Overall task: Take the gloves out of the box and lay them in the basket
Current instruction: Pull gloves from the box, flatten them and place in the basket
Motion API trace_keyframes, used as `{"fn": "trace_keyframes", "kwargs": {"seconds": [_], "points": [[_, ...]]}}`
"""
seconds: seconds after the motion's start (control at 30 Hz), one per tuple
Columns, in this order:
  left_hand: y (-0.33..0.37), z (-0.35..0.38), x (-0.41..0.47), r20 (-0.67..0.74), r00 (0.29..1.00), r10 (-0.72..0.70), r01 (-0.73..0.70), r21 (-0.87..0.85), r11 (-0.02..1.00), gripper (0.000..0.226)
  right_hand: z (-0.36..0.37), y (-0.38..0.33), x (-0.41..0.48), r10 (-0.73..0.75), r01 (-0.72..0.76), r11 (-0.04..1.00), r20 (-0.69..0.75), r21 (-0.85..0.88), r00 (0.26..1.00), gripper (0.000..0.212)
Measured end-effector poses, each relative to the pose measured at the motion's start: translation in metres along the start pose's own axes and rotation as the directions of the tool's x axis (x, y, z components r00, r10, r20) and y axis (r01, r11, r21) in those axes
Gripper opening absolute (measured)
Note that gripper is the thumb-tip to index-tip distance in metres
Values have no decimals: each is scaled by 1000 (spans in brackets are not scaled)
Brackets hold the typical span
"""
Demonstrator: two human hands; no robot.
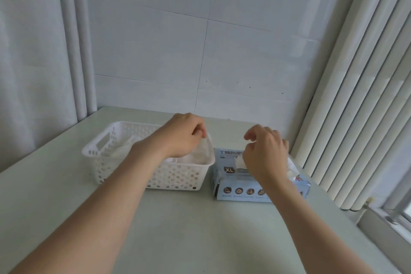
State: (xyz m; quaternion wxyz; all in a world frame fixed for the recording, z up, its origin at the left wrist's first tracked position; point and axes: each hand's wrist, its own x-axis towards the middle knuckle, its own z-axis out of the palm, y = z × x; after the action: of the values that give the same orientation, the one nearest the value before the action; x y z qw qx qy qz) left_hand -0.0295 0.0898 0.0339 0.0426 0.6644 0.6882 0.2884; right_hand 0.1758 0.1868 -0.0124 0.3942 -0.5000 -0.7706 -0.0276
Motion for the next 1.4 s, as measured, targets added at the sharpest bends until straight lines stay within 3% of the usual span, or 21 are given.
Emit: {"fn": "trace_keyframes", "kwargs": {"seconds": [0.1,0.2,0.4,0.57,0.77,0.97,1.07,1.17,1.27,1.4], "points": [[22,22,0,20,995,100,-101,22,995,25,-5,28,-4,55,-55,998,40,-8,998,21],[40,44,-3,74,982,175,-181,75,981,25,-4,42,-13,90,-92,996,87,19,992,32],[54,81,-13,62,968,245,-252,306,918,26,-6,48,-18,130,-136,990,122,42,984,18],[60,96,-17,-22,961,277,-245,400,883,29,-5,53,-20,126,-112,975,-63,190,990,16],[59,101,-18,-31,954,298,-251,460,852,38,-13,53,-16,232,-110,922,-299,372,926,24],[59,101,-16,-27,968,250,-217,409,886,32,-23,53,-15,290,-86,882,-389,464,874,39],[64,97,-18,-119,972,202,-160,290,944,24,-21,50,-16,284,-97,892,-381,442,880,39],[74,92,-23,-227,945,235,-193,193,962,36,-20,49,-17,251,-77,915,-408,396,878,31],[82,88,-25,-233,946,225,-202,119,972,48,-20,48,-16,226,-57,921,-411,385,883,26],[77,89,-22,-224,947,229,-202,137,970,31,-22,43,-19,202,-13,906,-404,423,892,27]]}}
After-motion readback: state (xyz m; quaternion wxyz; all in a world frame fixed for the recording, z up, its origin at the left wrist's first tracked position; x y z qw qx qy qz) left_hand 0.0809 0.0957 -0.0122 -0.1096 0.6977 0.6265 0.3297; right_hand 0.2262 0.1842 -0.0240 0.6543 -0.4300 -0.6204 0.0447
